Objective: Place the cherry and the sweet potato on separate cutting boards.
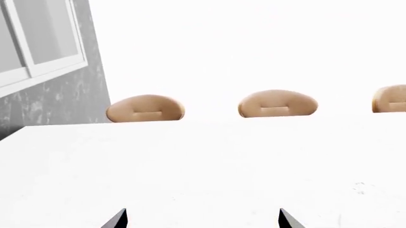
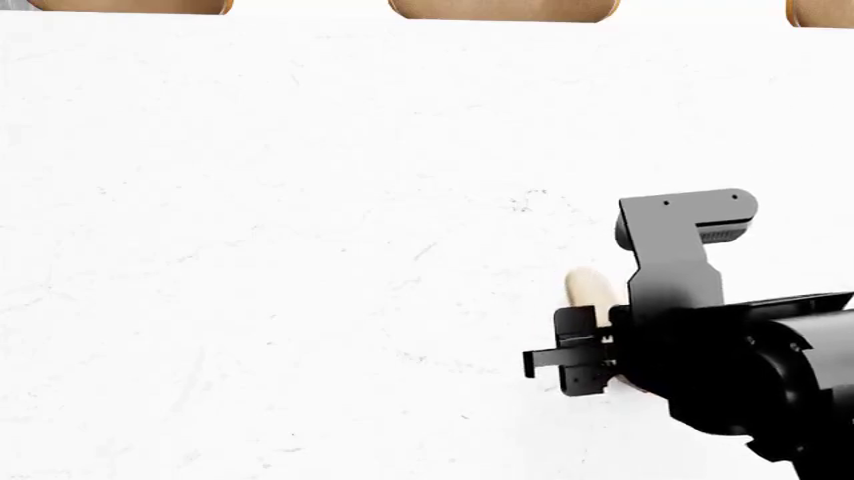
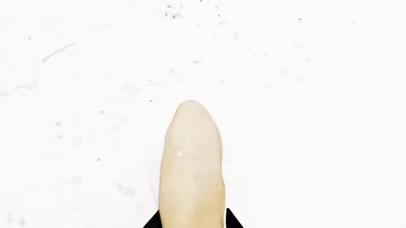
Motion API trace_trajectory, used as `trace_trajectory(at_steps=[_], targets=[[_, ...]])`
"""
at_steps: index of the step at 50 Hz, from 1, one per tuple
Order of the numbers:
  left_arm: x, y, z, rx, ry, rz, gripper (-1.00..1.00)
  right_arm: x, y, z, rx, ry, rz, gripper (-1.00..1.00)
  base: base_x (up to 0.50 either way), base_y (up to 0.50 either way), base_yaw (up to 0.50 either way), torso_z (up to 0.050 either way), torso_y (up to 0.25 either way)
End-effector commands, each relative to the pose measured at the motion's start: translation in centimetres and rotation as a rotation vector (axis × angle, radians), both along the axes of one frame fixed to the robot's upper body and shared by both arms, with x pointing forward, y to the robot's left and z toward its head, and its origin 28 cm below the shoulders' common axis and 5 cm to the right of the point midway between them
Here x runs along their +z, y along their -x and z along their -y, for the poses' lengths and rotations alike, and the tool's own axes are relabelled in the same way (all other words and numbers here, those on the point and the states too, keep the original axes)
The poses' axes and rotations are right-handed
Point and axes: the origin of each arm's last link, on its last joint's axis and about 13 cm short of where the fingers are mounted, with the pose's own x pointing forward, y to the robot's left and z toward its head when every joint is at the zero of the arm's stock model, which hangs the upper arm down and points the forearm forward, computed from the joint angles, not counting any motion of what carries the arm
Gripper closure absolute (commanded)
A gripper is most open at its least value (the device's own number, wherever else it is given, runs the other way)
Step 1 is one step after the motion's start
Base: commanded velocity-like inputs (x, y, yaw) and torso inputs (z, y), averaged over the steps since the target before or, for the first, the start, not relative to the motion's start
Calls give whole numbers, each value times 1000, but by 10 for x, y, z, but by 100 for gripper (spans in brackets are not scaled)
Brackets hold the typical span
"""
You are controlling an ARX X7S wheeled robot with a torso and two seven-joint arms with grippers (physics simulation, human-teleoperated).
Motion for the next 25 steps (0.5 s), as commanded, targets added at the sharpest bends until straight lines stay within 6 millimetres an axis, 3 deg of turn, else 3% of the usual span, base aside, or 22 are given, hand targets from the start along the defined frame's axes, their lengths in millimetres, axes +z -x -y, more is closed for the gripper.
trace_trajectory(at_steps=[1, 10, 15, 25], targets=[[0, 3, 7, -91, 40, 23, -100, 14, 0, -3, -8, -24, 82, 100, 0, 0, 0, 0, 0], [0, 5, 9, -94, 41, 27, -100, 38, 16, 20, -140, -40, 230, 100, 0, 0, 0, 0, 1], [0, 6, 9, -99, 42, 32, -100, 48, 37, 39, -196, -33, 288, 100, 0, 0, 0, 0, 0], [0, 6, 11, -100, 40, 27, -100, 42, 62, 69, -285, 28, 321, 100, 0, 0, 0, 0, 0]])
